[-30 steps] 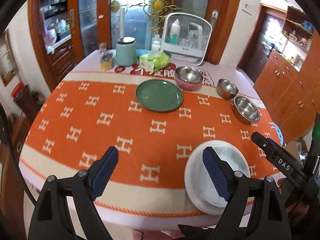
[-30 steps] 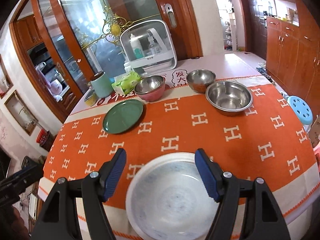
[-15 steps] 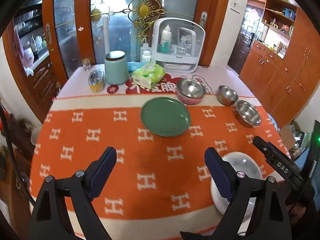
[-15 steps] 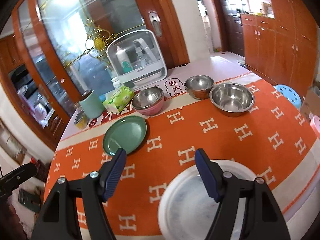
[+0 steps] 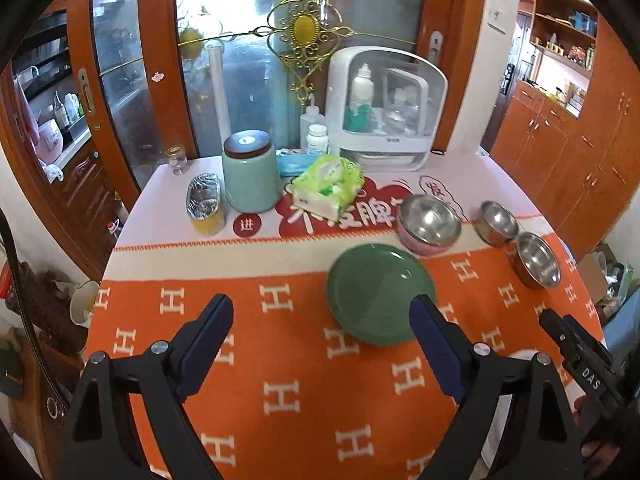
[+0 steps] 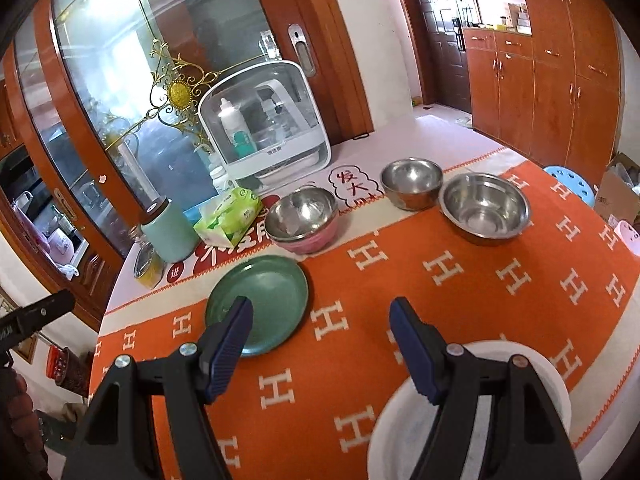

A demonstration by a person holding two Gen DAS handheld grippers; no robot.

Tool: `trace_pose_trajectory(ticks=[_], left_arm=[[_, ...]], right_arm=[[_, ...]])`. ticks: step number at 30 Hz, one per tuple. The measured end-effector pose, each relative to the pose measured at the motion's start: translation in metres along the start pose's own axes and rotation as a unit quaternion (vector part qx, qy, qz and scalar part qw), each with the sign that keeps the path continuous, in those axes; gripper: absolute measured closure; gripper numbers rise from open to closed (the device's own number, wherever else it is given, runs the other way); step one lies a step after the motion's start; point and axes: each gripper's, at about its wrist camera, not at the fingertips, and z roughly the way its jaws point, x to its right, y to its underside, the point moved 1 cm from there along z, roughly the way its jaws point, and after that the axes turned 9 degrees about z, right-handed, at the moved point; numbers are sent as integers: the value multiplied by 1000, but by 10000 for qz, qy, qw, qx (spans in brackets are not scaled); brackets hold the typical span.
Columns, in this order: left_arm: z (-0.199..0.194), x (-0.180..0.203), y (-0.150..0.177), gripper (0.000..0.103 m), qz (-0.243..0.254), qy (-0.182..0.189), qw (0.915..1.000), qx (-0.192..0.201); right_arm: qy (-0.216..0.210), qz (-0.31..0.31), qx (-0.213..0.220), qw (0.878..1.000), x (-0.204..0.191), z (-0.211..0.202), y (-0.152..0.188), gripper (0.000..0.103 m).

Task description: Organize plates and bowls

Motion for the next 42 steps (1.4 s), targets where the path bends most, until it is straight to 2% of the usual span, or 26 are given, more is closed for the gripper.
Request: trace_pose_trajectory(ticks=[6,13,19,29,38,42], left_arm=[[30,-11,-12,14,14,44,10000,42],[70,-11,-16,14,108,320,9994,-81],[112,-5,-7,14,218,544,9979,-291],[180,5,14,14,230,828,9927,-849],[225,12,27,14,131,1077,9856,-1295],[237,12,29,14,25,1197,9834,-1366]], right_arm=[[27,-74,79,9999,-17,26,-7,32],[133,-256,11,9996,-28,59,-3,32],[137,-237,-293,9992,-28,90,6,32],[-367,135,-1093,9932,-20,137,31,32],[-859,307,-1421,9856,-18,164,48,32],[-904,355,-1527,9835,-17,176,52,32]])
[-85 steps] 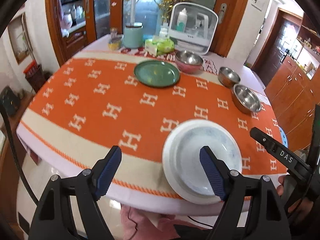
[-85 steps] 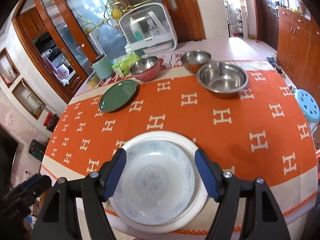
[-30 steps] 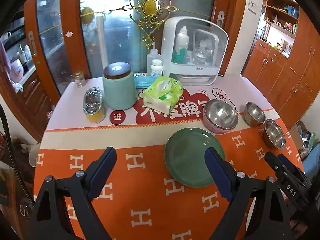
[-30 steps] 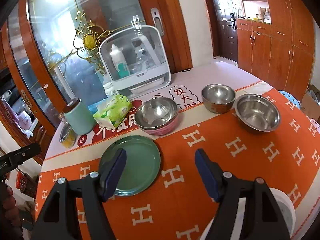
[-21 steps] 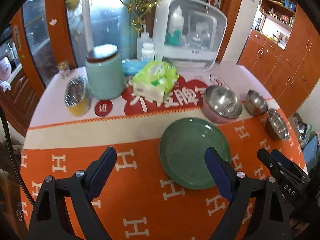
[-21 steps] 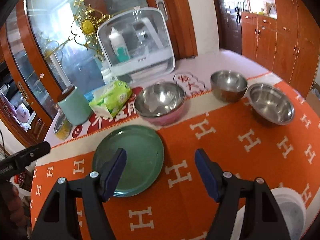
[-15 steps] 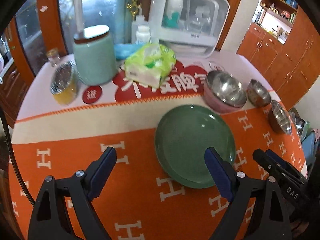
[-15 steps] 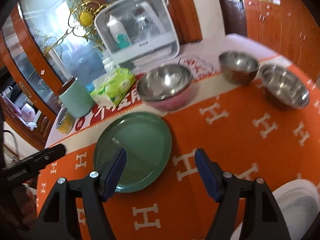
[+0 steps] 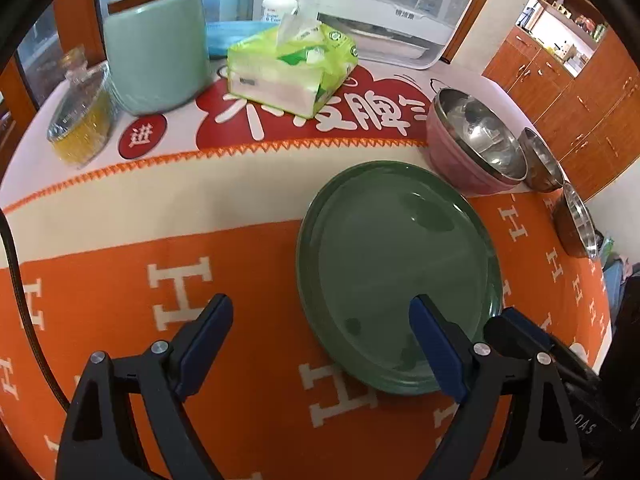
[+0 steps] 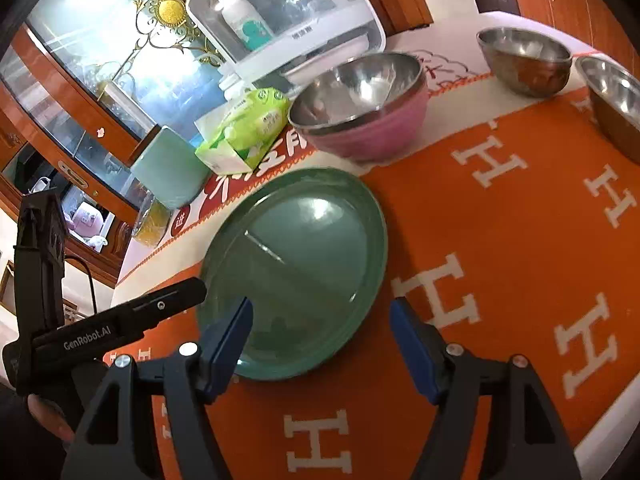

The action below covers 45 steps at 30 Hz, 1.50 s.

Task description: Organize plates and bowls

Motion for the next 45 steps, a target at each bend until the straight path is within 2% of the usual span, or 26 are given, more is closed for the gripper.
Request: trace_pose_trajectory(ticks=[3,12,15,17,19,27,34,36,45], left_arm=[[6,-1,0,14,-33,78,10000,12],[22,3,-1,15,-13,197,9997,-123],[27,7,0,18,-14,229,9996,-162],[28,10,-2,21,-13,227,9997,-116],[30,13,-2,22,-13,237,9996,-123],[31,23,-1,32,173,-59,9998,-87],[28,22,3,49,294,-316,9990,-67],[28,23,2,49,417,-367,9984,-124],[22,20,10,54,350,-340,9982,-352]], right_arm=[[21,8,-57,10000,3,7,0,32],[-131,-236,135,9995,-1,15,-4,32],[-72,-283,198,9994,0,15,-5,38],[41,-334,260,9991,1,15,-5,48],[78,-346,289,9990,1,16,-6,53],[245,-557,380,9974,1,17,-5,64],[329,-382,411,9979,10,15,-8,85],[362,-449,412,9975,9,15,-7,86],[551,-467,314,9969,5,13,-4,86]])
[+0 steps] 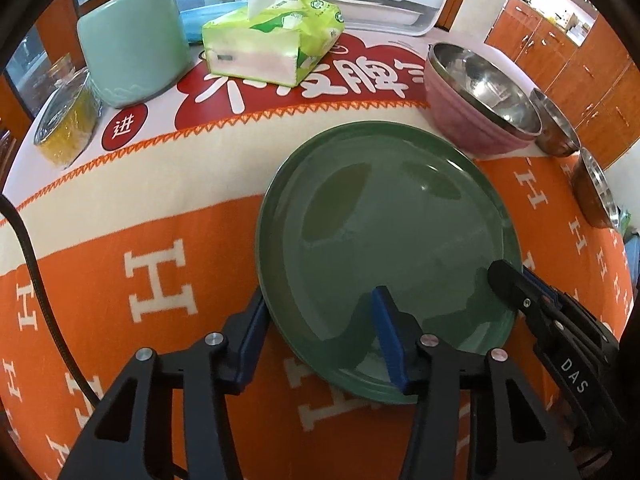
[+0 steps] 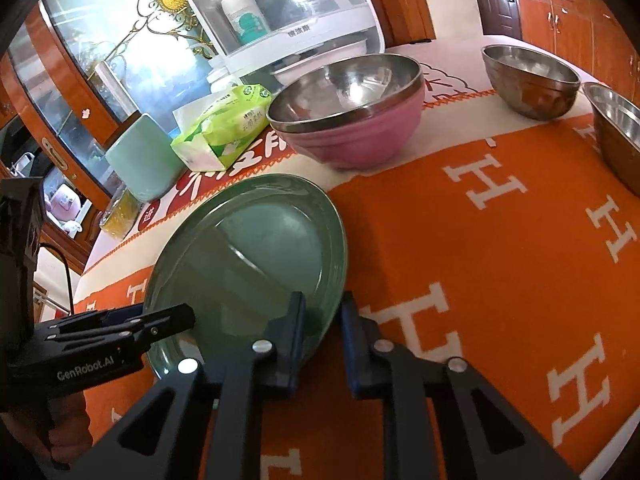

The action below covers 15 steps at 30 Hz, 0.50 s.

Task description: Organize plates and bowls

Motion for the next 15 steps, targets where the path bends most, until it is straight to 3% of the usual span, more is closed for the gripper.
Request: trace_pose_trajectory(ticks=[15], left_arm=[[-24,-7,44,57,-276,-32,9987,-419]], right_arm=[[-78,22,-470,9989,-10,-24,34,88]])
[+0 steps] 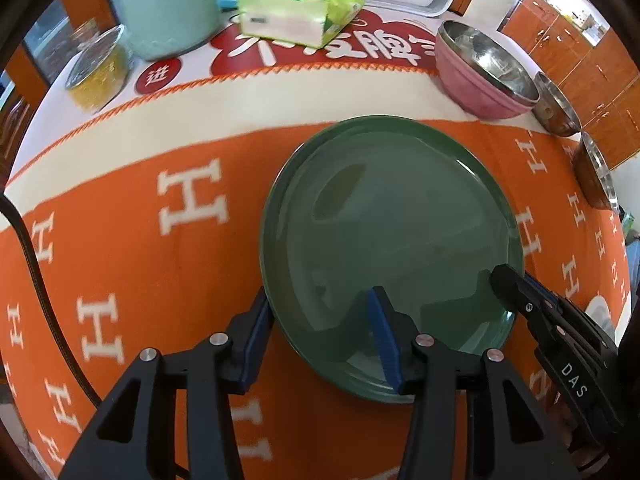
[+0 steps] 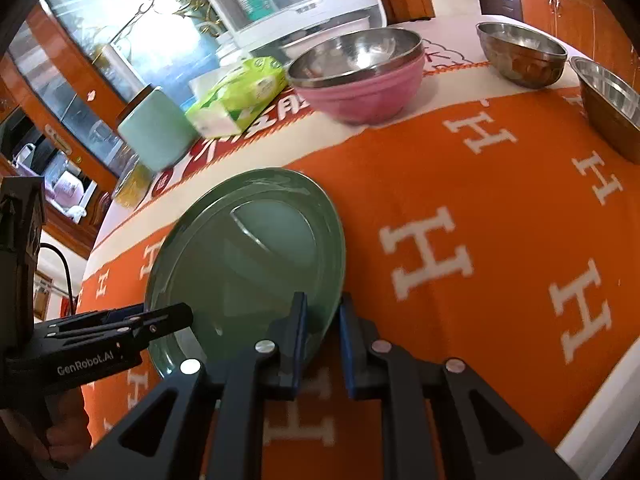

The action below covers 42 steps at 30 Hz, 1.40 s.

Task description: Organize plates and bowls

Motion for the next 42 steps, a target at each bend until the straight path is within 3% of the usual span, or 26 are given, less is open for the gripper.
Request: trace_pose_trajectory(ticks=[13,28,42], left_arm=[[-34,-15,53,57,-223,-28,9997,-133],[-93,11,108,57,-141,516,9982,283],[-126,63,124,57,440,712,9944,642]], right_arm=[[-180,-535,-222,9982,-23,-30,37,88],[-38,-1522,676,9860,-30,-107,62,88],[182,-1669,1246,9779,-6,-163,82,87]])
